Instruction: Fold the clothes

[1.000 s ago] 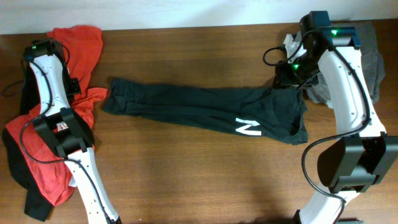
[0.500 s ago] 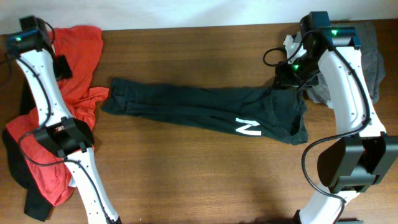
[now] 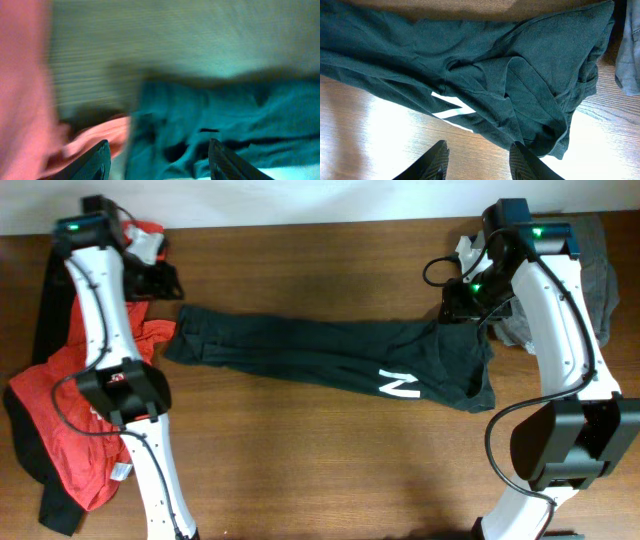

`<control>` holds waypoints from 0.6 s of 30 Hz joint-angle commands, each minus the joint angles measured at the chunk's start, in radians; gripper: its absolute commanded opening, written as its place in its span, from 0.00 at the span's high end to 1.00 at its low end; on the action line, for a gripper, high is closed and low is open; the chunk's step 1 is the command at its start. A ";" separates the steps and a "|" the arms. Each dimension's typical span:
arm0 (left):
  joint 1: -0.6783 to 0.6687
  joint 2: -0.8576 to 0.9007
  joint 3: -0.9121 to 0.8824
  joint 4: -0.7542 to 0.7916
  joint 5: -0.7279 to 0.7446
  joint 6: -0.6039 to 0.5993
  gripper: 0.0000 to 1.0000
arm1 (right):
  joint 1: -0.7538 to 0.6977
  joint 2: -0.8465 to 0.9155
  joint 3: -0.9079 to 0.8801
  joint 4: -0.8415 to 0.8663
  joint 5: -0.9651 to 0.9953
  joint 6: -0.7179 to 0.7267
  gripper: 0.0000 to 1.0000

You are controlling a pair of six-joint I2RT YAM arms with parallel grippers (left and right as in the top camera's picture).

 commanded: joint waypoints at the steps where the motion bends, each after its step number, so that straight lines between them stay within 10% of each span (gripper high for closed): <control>1: -0.027 -0.010 -0.116 0.025 0.019 0.087 0.38 | 0.002 -0.006 -0.006 0.000 -0.005 0.003 0.56; 18: -0.032 -0.010 -0.267 0.076 -0.069 0.087 0.39 | 0.002 -0.006 -0.006 0.000 0.003 0.003 0.55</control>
